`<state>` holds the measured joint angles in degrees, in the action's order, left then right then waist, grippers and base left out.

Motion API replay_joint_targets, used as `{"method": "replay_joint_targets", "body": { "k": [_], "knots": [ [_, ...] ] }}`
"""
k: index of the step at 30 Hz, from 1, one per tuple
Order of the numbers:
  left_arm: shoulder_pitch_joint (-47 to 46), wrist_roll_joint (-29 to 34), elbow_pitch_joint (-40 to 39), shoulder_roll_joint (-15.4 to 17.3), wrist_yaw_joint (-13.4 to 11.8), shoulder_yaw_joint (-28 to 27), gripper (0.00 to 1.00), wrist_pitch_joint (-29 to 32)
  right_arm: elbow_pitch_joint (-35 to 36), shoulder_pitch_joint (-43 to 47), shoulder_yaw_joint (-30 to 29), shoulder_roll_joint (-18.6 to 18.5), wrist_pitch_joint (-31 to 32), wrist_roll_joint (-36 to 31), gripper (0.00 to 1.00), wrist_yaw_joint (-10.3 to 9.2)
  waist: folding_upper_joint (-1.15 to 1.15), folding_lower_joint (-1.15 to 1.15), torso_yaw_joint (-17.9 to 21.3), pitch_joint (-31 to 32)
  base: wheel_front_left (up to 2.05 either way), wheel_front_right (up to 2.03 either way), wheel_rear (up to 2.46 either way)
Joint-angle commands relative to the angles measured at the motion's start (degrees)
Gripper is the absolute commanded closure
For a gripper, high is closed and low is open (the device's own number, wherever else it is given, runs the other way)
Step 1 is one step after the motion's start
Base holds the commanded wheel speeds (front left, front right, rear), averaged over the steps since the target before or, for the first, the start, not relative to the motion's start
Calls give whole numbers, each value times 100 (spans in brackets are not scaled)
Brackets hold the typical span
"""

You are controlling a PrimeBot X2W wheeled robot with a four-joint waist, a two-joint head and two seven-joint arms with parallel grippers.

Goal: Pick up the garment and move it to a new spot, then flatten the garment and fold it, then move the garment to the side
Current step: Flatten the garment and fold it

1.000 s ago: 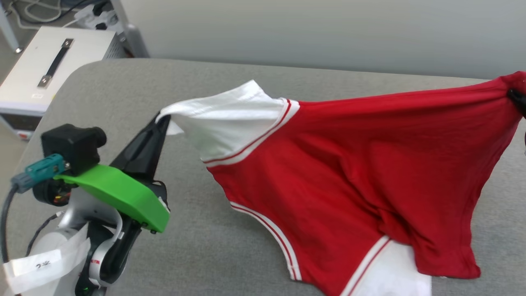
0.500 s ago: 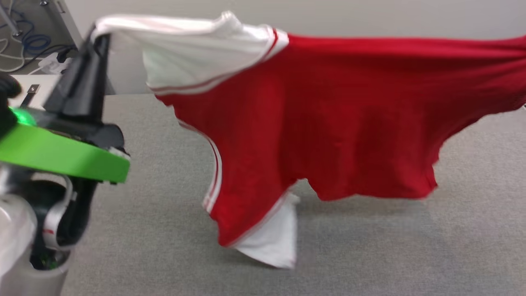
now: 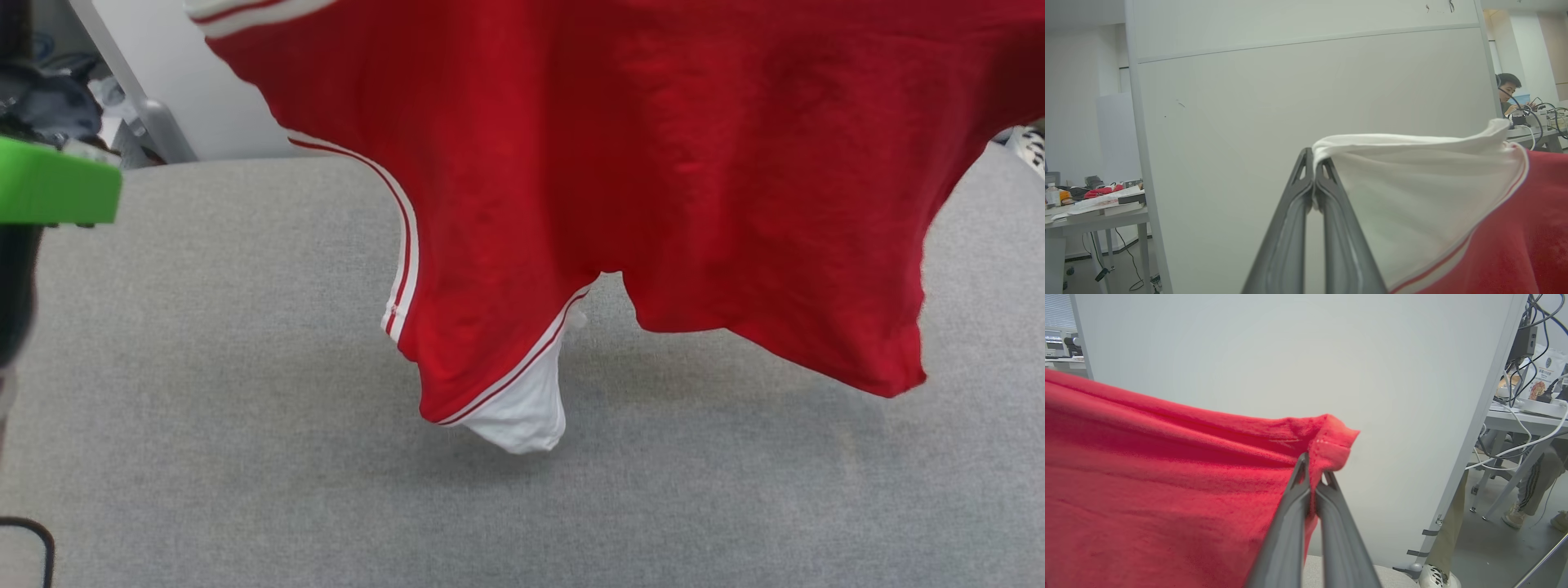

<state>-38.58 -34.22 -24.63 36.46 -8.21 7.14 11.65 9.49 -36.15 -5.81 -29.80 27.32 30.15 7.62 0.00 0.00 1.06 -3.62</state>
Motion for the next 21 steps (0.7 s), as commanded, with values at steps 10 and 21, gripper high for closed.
{"method": "replay_joint_targets", "body": {
  "k": [10,21],
  "knots": [
    [-1030,130,397,316,314,122,100,239,-458,-851,-171,-201,-404,-271,100,-13,0,0,-33,-1224,0,0,0],
    [-3219,483,1701,247,965,630,100,181,-1663,-2867,223,-326,-918,-569,100,-13,0,0,-73,-2671,0,0,0]
  ]
}}
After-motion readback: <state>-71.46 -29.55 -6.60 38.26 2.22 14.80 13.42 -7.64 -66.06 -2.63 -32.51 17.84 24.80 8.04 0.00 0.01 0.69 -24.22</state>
